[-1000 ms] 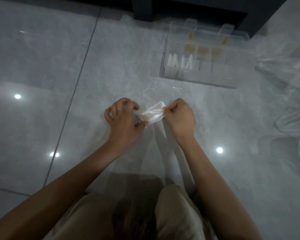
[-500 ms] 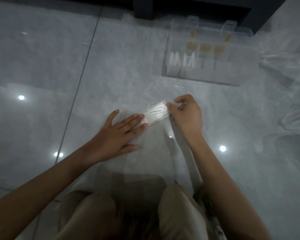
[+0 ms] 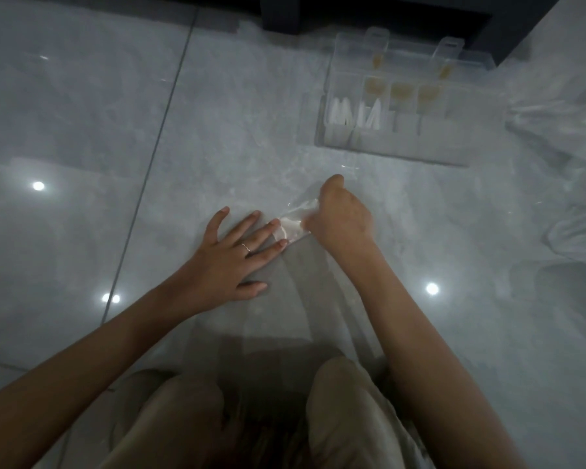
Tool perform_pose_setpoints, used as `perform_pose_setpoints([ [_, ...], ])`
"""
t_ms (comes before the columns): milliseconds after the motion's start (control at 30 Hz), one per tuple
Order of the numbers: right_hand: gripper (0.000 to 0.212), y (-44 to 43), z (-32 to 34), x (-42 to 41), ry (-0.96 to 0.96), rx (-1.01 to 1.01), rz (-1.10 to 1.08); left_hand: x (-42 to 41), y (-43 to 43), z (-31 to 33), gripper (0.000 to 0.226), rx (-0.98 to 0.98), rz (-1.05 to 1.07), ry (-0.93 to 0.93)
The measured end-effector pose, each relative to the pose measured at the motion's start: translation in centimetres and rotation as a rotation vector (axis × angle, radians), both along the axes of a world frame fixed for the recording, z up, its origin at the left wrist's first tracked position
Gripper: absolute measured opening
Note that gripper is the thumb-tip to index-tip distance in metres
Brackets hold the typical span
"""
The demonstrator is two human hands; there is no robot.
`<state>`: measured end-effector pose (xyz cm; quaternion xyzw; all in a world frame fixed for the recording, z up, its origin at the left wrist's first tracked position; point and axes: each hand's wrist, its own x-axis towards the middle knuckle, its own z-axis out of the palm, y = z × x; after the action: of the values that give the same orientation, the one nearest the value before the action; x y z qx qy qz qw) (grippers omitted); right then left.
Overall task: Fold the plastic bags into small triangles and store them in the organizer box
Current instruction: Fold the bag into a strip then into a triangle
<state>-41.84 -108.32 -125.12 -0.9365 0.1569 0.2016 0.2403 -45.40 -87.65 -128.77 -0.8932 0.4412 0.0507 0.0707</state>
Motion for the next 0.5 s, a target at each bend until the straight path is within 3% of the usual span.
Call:
perform_pose_setpoints([
  [133, 0.033, -0.9, -0.4, 0.1, 0.029, 0.084, 0.121, -0.2, 0.1, -0.1, 0.069, -0.012, 0.006, -0.004],
  [267, 0.027, -1.5, -0.5, 0.0, -0.089, 0.276, 0.268, -0.1, 0.2, -0.1, 0.069, -0.014, 0.004, 0.009],
  [333, 0.016, -2.2, -0.2, -0.1, -0.117, 0.345, 0.235, -0.1, 0.2, -0.1, 0.07, -0.02, -0.001, 0.009],
  [500, 0.014, -3.5, -0.4, -0.6, -0.158, 0.359, 0.108, -0.1, 0.2, 0.0, 0.07, -0.052, -0.001, 0.006],
])
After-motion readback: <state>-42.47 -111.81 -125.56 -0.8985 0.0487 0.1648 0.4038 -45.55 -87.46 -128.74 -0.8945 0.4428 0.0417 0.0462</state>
